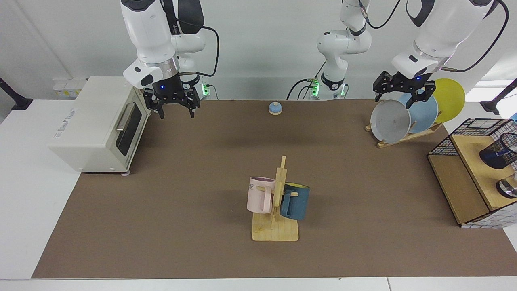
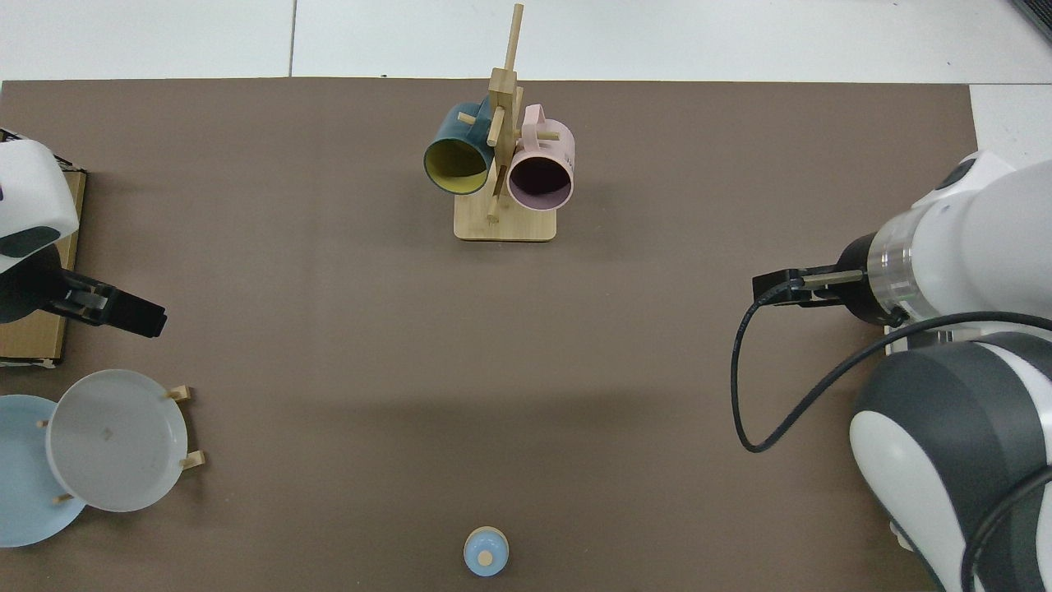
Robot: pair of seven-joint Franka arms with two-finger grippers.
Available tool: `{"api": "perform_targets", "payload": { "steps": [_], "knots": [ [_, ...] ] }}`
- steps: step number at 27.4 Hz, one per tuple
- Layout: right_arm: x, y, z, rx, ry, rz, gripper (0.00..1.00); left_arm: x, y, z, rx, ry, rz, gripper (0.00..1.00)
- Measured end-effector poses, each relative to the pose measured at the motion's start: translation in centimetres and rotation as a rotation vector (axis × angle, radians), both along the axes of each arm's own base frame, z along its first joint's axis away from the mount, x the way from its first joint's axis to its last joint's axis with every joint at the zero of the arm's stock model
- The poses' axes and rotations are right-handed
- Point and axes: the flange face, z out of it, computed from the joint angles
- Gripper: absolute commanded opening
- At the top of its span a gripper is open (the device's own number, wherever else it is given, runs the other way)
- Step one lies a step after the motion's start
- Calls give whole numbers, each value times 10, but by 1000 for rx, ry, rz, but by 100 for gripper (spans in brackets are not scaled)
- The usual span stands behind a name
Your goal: Put markers into pen holder
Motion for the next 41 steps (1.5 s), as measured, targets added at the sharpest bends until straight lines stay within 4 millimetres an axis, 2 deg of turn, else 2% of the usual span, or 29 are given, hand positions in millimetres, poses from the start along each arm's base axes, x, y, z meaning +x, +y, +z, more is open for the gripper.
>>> {"api": "perform_targets", "payload": {
  "steps": [8,15,22,29,36,41],
  "knots": [
    [0,-2,0,0,0,-3,100,-12,-5,14,-11,-7,26,100],
    [1,-4,0,0,0,-6,100,-20,0,22,-11,-23,41,100],
    [1,-4,0,0,0,-6,100,-9,7,27,-19,-112,58,100],
    [1,-4,0,0,0,-6,100,3,11,11,-22,-151,67,100],
    [1,-4,0,0,0,-6,100,8,36,-13,-22,-143,149,100],
    [1,-4,0,0,0,-6,100,8,32,-14,-21,-137,215,100]
  ]
}}
